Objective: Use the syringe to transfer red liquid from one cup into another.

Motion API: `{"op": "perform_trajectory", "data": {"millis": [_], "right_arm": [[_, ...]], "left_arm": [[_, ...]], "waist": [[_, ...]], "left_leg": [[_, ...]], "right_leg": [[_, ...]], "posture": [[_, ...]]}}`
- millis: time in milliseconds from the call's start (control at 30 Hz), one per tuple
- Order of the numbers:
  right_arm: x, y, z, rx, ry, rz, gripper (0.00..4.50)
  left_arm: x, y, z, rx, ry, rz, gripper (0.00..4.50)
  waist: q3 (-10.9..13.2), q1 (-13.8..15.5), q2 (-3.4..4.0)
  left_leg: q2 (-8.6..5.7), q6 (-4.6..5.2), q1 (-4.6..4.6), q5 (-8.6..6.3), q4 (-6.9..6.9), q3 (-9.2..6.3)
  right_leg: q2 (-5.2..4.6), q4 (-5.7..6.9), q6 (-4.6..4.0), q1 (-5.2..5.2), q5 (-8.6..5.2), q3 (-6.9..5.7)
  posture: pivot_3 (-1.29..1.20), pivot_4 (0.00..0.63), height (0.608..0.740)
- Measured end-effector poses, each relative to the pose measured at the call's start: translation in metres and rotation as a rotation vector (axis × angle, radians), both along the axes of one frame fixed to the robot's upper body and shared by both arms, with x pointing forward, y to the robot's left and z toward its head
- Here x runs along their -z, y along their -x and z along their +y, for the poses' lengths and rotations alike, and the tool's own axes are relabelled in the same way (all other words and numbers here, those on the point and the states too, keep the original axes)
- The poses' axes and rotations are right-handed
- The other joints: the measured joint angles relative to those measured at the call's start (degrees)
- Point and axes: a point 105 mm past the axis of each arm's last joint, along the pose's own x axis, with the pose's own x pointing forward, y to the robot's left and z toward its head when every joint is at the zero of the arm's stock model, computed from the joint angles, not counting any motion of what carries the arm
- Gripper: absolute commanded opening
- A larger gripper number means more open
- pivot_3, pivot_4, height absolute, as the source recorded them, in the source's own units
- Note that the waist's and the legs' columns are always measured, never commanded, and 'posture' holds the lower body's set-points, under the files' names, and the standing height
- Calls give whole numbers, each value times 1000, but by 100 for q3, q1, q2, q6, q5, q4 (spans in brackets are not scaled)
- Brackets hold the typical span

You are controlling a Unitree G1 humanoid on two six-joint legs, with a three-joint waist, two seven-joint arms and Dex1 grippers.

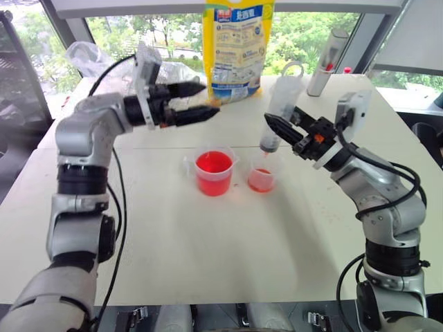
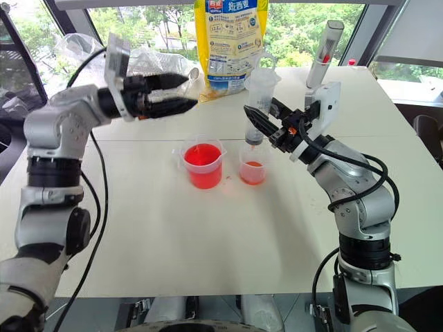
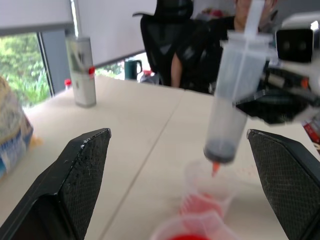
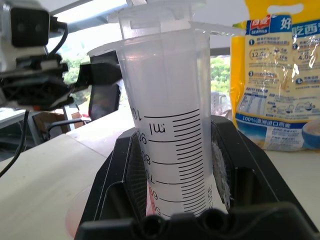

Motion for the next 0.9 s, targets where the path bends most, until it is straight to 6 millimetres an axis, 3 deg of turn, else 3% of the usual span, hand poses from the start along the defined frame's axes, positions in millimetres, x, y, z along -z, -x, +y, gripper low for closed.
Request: {"op": "perform_trajectory", "data": {"millis": [233,333,400,467,633,900], "right_arm": [[-30,-15,-21,13,-8,111,1402],[-49,-26,-62,131,15,249,1402],[-52,-27,-82,194,53,371,1402],[-39,-28,-88,205,89,503,1402],[17,-34,-97,257,167,850,1402],[79,-45,-100,377,163,1137,1402]], "left_arm": [[12,22,4,8,-81,-34,4483],[29,33,7,14,-110,-13,4483],[34,37,9,7,-120,-7,4483],[34,41,8,7,-122,-18,4483],[32,47,2,9,-112,-43,4483],[41,56,3,8,-134,-37,4483]], "waist": [[2,1,4],[2,2,3],[-1,11,-1],[-2,7,-4],[0,-18,0],[0,-7,0]], "left_leg": [[-1,0,5,0,-3,3],[-2,1,4,-1,-5,5],[-2,2,3,-1,-9,4],[-3,3,5,-2,-11,4],[-8,4,4,-2,-10,6],[-7,4,-6,-2,-10,6]], "right_leg": [[-18,-2,0,4,0,2],[-27,-9,-2,3,-1,6],[-24,-13,-4,4,-2,4],[-24,-15,-4,5,-2,8],[-19,-14,-3,0,-1,16],[-17,-14,-2,-9,-1,15]], "posture": [[0,150,740],[0,150,740],[0,150,740],[0,150,740],[0,150,740],[0,150,740]]}}
